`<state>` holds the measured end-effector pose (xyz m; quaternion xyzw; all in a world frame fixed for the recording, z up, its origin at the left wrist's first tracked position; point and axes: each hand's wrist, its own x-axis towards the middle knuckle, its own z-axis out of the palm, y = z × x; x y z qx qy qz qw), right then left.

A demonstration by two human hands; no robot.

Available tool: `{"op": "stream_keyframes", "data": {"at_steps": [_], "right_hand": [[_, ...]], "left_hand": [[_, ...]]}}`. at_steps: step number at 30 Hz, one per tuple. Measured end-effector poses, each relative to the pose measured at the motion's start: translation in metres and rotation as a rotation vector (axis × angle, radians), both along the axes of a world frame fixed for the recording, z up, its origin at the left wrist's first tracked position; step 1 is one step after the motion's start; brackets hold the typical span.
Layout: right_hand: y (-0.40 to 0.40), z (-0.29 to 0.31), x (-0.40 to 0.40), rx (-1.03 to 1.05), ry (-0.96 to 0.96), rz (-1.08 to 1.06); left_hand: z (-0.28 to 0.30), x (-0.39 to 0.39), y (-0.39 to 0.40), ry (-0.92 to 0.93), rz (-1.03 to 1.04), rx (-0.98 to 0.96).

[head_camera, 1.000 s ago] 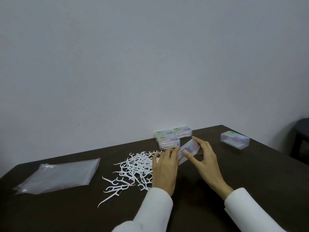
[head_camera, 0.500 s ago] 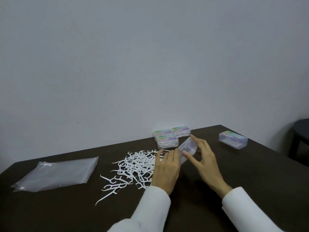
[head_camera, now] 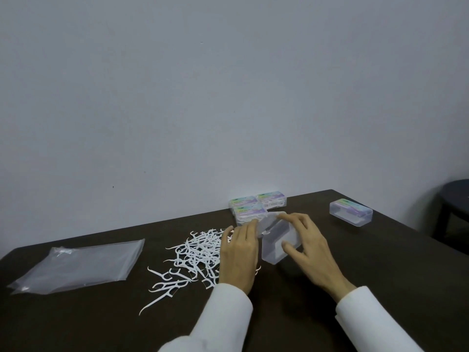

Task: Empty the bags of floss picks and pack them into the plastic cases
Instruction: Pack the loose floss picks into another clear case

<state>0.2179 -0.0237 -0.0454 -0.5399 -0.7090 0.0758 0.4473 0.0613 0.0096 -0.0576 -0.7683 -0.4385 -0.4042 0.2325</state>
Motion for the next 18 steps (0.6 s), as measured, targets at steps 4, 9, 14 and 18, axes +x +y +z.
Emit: {"op": "stream_keyframes", "data": {"at_steps": [4, 9, 14, 18], "right_hand": [[0.003, -0.003, 0.01, -0.075, 0.028, -0.135], [0.012, -0.011, 0.021, -0.257, 0.213, -0.312], [0.015, -0.017, 0.022, -0.39, 0.355, -0.288], [0.006, -0.013, 0.015, -0.156, 0.231, -0.418]], "left_hand": [[0.002, -0.002, -0.002, -0.112, 0.039, -0.039], [0.004, -0.008, -0.006, -0.182, 0.036, -0.18], [0.006, -0.018, -0.017, -0.239, -0.048, -0.284], [0.005, -0.043, -0.024, -0.231, -0.079, -0.296]]}}
